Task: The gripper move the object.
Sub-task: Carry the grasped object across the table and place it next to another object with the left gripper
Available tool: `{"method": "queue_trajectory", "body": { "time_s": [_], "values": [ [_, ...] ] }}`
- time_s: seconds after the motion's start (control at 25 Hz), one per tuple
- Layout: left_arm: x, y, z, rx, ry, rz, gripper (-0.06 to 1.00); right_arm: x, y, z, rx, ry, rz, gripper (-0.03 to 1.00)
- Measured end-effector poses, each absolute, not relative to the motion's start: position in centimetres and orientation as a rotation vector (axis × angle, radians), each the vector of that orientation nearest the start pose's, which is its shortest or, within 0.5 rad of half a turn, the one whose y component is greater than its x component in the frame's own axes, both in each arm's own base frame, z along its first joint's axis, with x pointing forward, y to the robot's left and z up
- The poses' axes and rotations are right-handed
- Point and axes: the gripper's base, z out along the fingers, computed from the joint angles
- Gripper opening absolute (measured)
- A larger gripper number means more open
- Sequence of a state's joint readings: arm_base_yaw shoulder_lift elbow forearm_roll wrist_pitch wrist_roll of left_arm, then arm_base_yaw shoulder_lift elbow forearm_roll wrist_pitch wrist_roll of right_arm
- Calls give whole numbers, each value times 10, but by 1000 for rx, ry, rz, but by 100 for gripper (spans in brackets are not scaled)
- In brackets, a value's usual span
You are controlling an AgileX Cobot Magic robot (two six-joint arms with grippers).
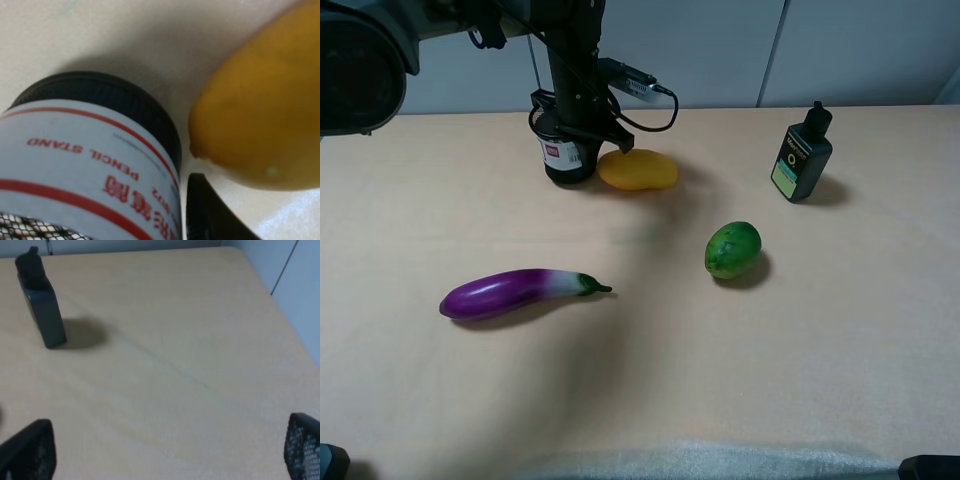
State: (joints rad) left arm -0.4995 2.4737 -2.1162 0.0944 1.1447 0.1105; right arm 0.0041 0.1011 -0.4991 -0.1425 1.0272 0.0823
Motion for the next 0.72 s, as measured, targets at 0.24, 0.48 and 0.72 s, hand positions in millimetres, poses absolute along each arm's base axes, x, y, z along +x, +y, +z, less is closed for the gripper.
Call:
{"method": "queue_trajectory", "body": {
  "time_s": [0.24,0.48,0.72],
  "values": [
    [449,-236,130,941,2822,86,20,12,-11,280,77,2105,-121,69],
    [449,-236,125,945,2832,90,20,12,-11,280,77,2105,-120,69],
    [447,-235,125,950,2852,97,20,12,-11,280,77,2105,-120,69]
  ]
}}
